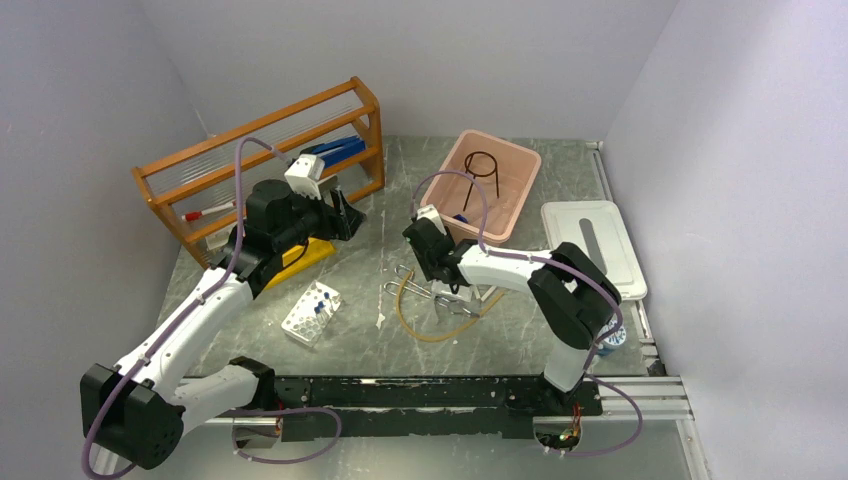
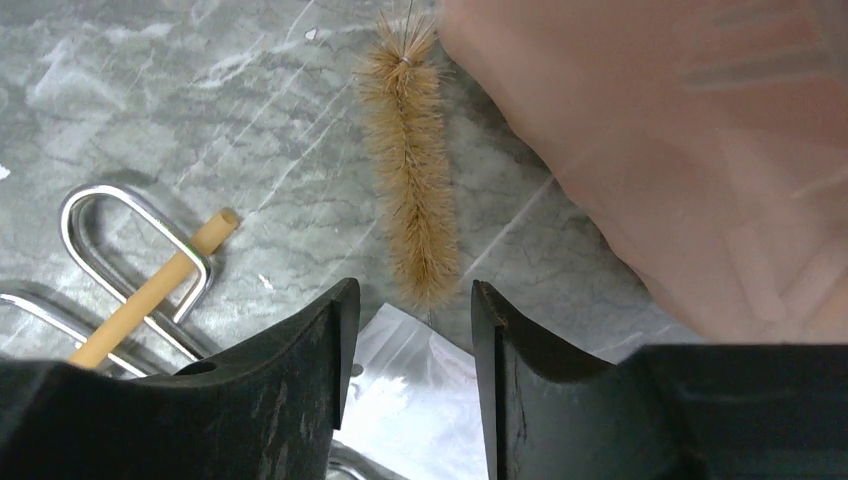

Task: Organize the chemistry lab equipment

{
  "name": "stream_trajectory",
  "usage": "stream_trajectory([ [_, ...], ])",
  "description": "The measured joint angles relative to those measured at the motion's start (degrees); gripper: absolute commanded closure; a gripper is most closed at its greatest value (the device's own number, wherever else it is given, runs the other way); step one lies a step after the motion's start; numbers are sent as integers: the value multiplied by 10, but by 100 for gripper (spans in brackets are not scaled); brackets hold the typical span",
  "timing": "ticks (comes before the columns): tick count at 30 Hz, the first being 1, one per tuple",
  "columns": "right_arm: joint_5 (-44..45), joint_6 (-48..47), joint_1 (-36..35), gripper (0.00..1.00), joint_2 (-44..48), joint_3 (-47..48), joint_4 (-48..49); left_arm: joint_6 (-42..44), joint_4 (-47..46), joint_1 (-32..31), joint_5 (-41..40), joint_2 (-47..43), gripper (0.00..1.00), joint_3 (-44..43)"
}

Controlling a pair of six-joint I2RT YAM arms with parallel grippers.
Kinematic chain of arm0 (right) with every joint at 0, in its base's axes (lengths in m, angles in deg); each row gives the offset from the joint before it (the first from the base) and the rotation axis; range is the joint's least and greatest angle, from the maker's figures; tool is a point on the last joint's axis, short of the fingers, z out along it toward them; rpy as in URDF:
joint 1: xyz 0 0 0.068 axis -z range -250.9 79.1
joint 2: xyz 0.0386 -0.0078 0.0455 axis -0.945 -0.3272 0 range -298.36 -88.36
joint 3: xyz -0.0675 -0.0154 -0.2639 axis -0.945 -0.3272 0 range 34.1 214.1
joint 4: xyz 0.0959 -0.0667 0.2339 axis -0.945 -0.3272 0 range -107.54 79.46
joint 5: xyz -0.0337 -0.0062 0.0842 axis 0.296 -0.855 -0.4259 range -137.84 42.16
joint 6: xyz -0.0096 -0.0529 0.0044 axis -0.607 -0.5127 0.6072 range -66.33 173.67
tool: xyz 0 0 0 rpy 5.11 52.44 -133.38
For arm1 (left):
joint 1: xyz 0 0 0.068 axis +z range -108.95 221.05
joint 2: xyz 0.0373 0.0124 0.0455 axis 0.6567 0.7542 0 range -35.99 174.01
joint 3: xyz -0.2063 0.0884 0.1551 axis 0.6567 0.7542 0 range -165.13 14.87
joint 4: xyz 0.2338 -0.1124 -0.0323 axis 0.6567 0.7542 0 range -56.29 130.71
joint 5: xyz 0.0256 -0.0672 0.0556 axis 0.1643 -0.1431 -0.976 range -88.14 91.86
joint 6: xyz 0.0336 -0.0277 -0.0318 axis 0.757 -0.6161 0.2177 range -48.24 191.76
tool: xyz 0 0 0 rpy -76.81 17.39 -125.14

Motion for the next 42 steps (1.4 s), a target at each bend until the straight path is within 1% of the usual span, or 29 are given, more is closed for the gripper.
stream_trajectory([
  [6, 12, 9, 1, 61, -27, -2, 33, 0, -3, 0, 0, 3, 21, 2],
  [9, -3, 9, 6, 69, -29, -6, 56, 0, -3, 0, 0, 6, 21, 2],
  [13, -40, 1, 16, 76, -29, -13, 90, 0, -3, 0, 0, 7, 21, 2],
  [15, -56, -6, 19, 75, -32, -12, 103, 0, -3, 0, 0, 7, 21, 2],
  [16, -60, -7, 20, 73, -35, -10, 106, 0, -3, 0, 0, 7, 21, 2],
  [18, -69, -10, 22, 65, -47, 2, 112, 0, -3, 0, 0, 8, 21, 2],
  [21, -73, -11, 23, 57, -67, 29, 112, 0, -3, 0, 0, 9, 21, 2],
  [23, -77, -11, 25, 55, -73, 37, 112, 0, -3, 0, 0, 9, 21, 2],
  [26, -94, -15, 28, 54, -69, 34, 108, 0, -3, 0, 0, 9, 21, 2],
  [32, -138, -44, 35, 67, -53, 20, 97, 0, -3, 0, 0, 10, 21, 2],
  [36, -143, -66, 40, 75, -55, 26, 91, 0, -3, 0, 0, 13, 21, 2],
  [39, -138, -82, 41, 85, -71, 43, 88, 0, -3, 0, 0, 14, 21, 2],
  [42, -130, -101, 41, 100, -92, 70, 86, 1, -3, 0, 0, 14, 21, 2],
])
